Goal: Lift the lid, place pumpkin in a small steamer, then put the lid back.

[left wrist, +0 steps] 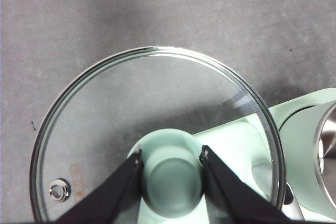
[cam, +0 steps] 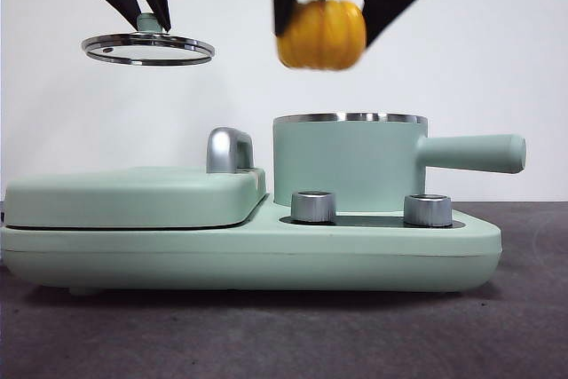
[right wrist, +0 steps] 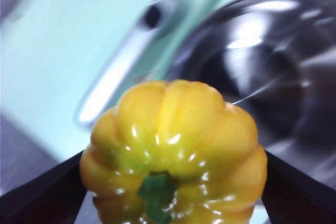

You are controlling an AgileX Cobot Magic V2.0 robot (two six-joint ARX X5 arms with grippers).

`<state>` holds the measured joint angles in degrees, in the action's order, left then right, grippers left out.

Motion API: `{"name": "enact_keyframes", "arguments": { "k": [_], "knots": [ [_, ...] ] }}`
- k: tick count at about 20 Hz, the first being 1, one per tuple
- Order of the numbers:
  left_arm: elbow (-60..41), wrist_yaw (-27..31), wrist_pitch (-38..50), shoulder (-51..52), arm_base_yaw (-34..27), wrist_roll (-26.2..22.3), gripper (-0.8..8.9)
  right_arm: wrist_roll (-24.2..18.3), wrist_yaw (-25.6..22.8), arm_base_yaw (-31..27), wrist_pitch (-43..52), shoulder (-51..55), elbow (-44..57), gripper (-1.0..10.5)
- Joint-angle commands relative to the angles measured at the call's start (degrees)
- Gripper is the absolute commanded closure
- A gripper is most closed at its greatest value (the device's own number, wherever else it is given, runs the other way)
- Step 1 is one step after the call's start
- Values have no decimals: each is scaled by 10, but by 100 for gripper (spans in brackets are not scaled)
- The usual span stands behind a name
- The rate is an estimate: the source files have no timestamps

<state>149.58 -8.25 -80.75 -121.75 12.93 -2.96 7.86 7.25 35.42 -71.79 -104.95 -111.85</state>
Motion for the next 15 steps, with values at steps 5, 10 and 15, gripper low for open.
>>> {"name": "enact_keyframes", "arguments": {
  "k": [5, 10, 15],
  "knots": [
    [24, -3, 11, 7, 2, 7, 799, -42, -1, -45, -11, -110, -56, 591],
    [24, -3, 11, 7, 2, 7, 799, -52, -33, -49, -7, -170, -56, 591],
    [24, -3, 10, 7, 2, 8, 799, -53, -32, -49, -8, -204, -56, 590]
  ]
}}
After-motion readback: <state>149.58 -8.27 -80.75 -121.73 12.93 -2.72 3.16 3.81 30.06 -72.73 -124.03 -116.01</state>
